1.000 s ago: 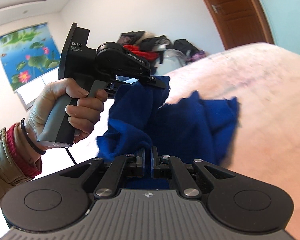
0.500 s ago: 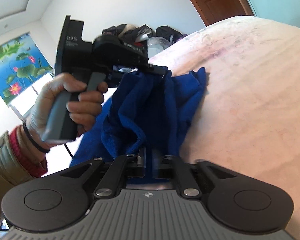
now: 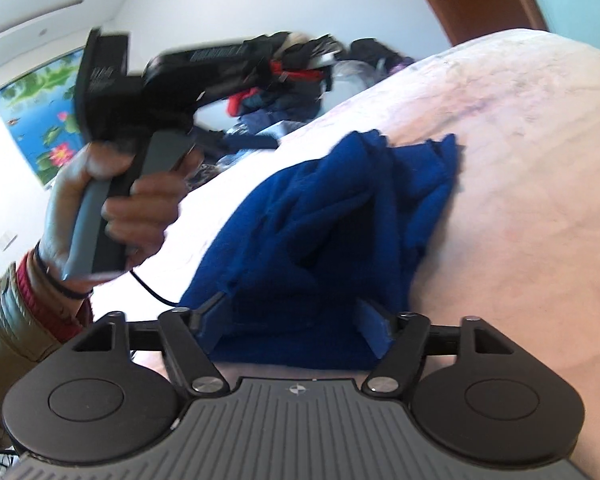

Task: Fold small clothes
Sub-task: 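Open both grippers to lay the folded edge onto the sweater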

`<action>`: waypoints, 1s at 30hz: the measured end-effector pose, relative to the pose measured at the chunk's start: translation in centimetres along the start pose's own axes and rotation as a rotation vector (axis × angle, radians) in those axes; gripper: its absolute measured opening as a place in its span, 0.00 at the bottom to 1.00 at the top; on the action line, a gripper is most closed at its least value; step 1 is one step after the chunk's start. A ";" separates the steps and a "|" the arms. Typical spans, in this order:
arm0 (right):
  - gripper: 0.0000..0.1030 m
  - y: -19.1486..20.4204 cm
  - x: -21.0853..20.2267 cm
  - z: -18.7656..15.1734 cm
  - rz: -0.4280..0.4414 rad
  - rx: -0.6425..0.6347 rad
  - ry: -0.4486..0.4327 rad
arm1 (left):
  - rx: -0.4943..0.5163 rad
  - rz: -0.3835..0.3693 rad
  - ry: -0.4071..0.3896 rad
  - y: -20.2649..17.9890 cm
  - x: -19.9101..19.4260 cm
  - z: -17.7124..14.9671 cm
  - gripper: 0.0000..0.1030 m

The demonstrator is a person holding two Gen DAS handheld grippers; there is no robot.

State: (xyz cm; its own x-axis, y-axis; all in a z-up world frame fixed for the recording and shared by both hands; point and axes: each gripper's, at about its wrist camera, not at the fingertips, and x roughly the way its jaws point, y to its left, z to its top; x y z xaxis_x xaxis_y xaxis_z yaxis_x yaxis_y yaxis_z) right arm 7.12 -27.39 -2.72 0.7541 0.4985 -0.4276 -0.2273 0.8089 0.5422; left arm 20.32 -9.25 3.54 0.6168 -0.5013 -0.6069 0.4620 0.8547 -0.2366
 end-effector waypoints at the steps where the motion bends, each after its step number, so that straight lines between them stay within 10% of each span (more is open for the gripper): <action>1: 0.79 0.0 -0.3 0.1 0.010 -0.004 0.000 | 0.041 0.022 -0.012 0.4 -0.9 -0.7 0.78; 8: 0.82 -1.8 -0.5 1.3 0.105 0.149 -0.037 | 0.270 0.094 -0.066 2.3 -6.3 -7.8 0.80; 14: 0.82 1.3 3.6 2.1 0.003 0.024 0.035 | 0.465 0.122 -0.083 0.8 -8.0 -14.1 0.91; 16: 0.67 2.4 5.0 2.3 -0.057 -0.050 0.061 | 0.533 0.172 -0.082 0.1 -7.6 -15.4 0.91; 18: 0.19 2.5 6.1 2.5 -0.107 -0.058 0.096 | 0.583 0.220 -0.089 -0.3 -6.9 -16.1 0.91; 25: 0.14 -3.4 1.8 3.6 0.134 0.379 -0.007 | 0.501 0.292 -0.125 0.5 -6.5 -15.5 0.91; 30: 0.13 -4.4 0.4 2.1 0.040 0.336 0.085 | 0.450 0.262 -0.081 1.8 -6.3 -15.4 0.91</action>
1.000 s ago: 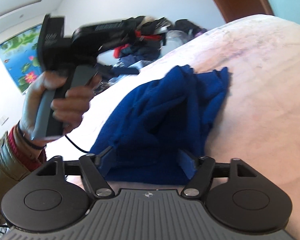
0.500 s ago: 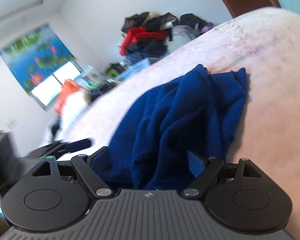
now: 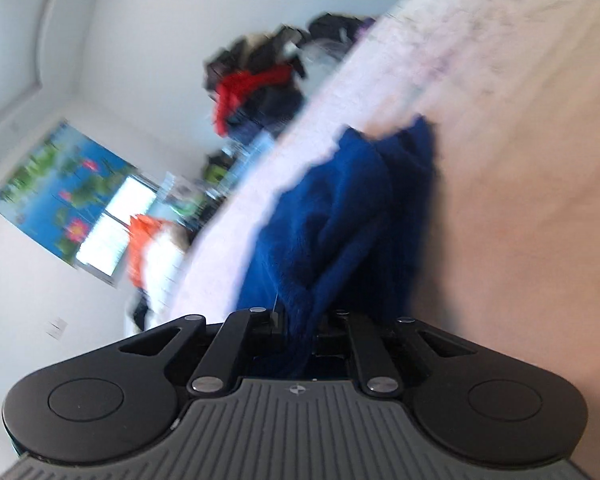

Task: Fold small clothes
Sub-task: 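Open both grippers to lay the folded edge onto the sweater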

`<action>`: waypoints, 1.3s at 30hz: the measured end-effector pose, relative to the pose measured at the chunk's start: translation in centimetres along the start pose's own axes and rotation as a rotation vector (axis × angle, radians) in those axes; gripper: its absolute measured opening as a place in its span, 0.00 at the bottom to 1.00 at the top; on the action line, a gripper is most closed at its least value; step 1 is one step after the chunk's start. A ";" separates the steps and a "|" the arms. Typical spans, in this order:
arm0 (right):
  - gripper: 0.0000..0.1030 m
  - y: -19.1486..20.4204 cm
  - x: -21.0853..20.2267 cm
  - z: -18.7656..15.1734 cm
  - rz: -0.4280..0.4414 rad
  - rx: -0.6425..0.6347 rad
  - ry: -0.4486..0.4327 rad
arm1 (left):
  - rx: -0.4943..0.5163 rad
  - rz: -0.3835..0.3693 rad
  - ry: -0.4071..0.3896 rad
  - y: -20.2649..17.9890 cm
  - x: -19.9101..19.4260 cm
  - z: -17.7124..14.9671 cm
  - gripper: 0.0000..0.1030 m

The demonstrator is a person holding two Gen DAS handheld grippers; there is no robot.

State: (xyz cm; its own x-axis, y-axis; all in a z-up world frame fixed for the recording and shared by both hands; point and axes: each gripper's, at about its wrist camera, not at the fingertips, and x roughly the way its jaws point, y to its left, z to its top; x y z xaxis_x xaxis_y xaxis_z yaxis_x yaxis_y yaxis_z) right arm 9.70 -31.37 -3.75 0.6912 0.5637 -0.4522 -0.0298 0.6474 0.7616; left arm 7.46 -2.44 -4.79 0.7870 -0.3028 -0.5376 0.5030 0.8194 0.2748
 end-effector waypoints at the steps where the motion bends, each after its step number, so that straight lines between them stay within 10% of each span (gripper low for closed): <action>1: 0.14 -0.3 0.3 -0.2 -0.041 -0.009 0.022 | 0.001 0.000 0.020 0.0 0.3 -0.2 0.91; 8: 0.59 0.7 -1.5 0.5 -0.078 -0.103 -0.053 | -0.059 -0.124 -0.001 2.0 -2.4 0.4 0.91; 15: 0.56 2.9 -0.8 6.9 -0.158 -0.266 -0.198 | -0.216 -0.253 -0.024 2.3 -1.4 4.9 0.91; 23: 0.58 3.2 9.0 12.4 -0.270 -0.429 -0.025 | -0.163 -0.170 -0.016 -2.0 1.7 5.7 0.91; 26: 0.19 3.5 10.4 12.1 -0.280 -0.471 0.030 | -0.143 -0.161 -0.024 -2.6 1.9 5.6 0.91; 31: 0.09 5.4 9.7 12.4 -0.339 -0.589 -0.050 | -0.153 -0.161 -0.030 -2.5 2.1 5.8 0.91; 37: 0.11 4.6 12.8 13.8 -0.426 -0.637 -0.007 | -0.137 -0.200 0.006 -3.6 2.6 5.7 0.91; 39: 0.28 4.2 13.1 13.5 -0.491 -0.656 -0.011 | -0.105 -0.188 -0.001 -4.1 2.3 5.4 0.91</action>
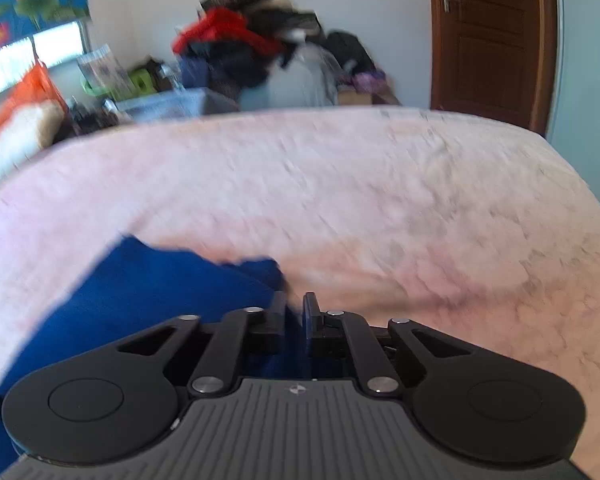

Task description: Fold small clothes

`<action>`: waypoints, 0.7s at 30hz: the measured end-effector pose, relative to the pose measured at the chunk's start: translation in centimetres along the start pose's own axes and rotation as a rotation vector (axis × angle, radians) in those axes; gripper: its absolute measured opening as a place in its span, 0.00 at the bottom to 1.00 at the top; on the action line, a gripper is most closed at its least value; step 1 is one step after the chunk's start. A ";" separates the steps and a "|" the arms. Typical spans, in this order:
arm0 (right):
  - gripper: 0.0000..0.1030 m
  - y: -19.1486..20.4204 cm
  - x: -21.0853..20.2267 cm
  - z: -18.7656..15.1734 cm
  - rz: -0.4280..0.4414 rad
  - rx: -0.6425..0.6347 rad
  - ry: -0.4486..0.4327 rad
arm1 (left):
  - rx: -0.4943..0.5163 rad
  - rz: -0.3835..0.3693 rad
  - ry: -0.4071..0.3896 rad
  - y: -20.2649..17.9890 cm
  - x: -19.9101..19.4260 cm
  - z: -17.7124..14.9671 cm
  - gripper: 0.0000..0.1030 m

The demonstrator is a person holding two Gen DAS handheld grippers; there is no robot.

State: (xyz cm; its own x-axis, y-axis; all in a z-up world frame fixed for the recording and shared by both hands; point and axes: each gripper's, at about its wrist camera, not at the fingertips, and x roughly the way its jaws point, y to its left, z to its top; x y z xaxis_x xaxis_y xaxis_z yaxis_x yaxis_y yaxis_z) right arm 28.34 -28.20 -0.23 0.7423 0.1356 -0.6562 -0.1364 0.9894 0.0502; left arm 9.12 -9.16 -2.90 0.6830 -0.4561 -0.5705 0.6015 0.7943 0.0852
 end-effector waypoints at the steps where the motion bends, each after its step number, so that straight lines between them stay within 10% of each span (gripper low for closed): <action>1: 0.32 0.0 -0.8 -0.3 -0.016 0.009 -0.026 | 0.010 0.003 -0.008 -0.1 -0.1 -0.2 0.91; 5: 0.45 -0.7 -6.6 -1.2 0.009 0.082 -0.140 | -0.020 -0.031 -0.001 0.5 -0.1 -0.2 0.91; 11: 0.56 1.2 -10.1 -5.0 0.394 0.078 -0.007 | 0.006 -0.047 0.017 -0.2 0.1 -0.9 0.91; 15: 0.63 1.8 -9.8 -7.6 0.019 -0.039 0.048 | 0.025 -0.061 0.017 -0.3 -0.3 -1.5 0.91; 21: 0.62 3.6 -14.6 -8.5 0.118 0.041 -0.129 | -0.040 -0.058 0.033 0.7 -0.6 -1.9 0.91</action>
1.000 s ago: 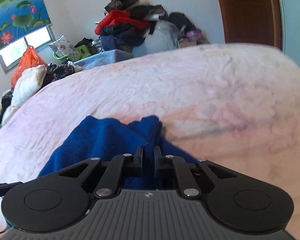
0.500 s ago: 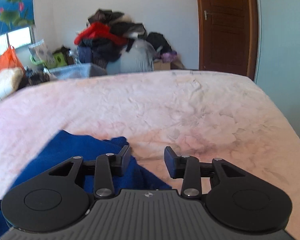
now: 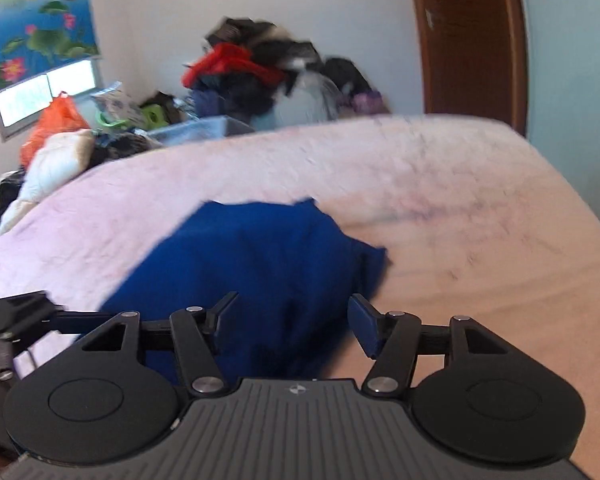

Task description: Fold small clothes

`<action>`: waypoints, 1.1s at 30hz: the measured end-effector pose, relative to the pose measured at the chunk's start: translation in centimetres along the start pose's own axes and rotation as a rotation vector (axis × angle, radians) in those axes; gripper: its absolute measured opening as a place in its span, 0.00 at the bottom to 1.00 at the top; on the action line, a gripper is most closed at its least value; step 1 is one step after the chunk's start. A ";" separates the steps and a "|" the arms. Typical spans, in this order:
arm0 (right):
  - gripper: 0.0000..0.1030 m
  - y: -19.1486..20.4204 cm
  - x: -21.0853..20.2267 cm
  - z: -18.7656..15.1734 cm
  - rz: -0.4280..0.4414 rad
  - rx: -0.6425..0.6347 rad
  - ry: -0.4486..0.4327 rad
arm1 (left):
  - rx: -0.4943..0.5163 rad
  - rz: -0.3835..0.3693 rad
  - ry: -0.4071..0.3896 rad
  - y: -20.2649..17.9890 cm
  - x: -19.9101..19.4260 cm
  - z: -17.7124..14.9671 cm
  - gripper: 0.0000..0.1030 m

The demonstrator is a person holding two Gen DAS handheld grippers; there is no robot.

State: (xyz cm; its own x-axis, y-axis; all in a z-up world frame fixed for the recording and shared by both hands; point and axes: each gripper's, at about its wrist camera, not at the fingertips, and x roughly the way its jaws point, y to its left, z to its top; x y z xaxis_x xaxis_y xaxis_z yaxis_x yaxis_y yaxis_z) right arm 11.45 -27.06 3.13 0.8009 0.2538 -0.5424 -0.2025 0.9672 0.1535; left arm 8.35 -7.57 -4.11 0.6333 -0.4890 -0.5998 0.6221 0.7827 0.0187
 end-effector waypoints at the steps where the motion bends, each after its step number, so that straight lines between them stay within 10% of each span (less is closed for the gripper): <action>1: 0.62 0.5 0.3 -0.3 0.017 -0.010 0.022 | -0.009 0.000 0.001 0.1 -0.1 0.0 0.91; 5: 0.60 0.5 2.7 -2.2 -0.057 0.003 0.162 | -0.016 0.003 0.008 -0.2 -0.5 -0.3 0.91; 18: 0.81 0.1 1.1 -3.9 -0.088 0.084 0.154 | -0.010 0.024 0.024 -0.5 -1.3 -0.6 0.91; 23: 0.84 -2.3 1.4 -3.2 -0.013 0.188 0.124 | -0.022 0.080 -0.102 2.1 -3.4 1.0 0.92; 33: 0.92 -8.2 7.8 -0.3 0.252 0.435 0.100 | -0.533 -0.184 0.017 15.2 4.7 4.2 0.99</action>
State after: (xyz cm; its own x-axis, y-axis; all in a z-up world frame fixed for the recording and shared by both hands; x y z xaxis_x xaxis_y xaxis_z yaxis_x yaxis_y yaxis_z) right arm 19.15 -33.02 -2.61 0.6949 0.4993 -0.5175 -0.1123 0.7862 0.6077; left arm 22.67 0.40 -3.28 0.5257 -0.6333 -0.5680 0.4000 0.7733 -0.4920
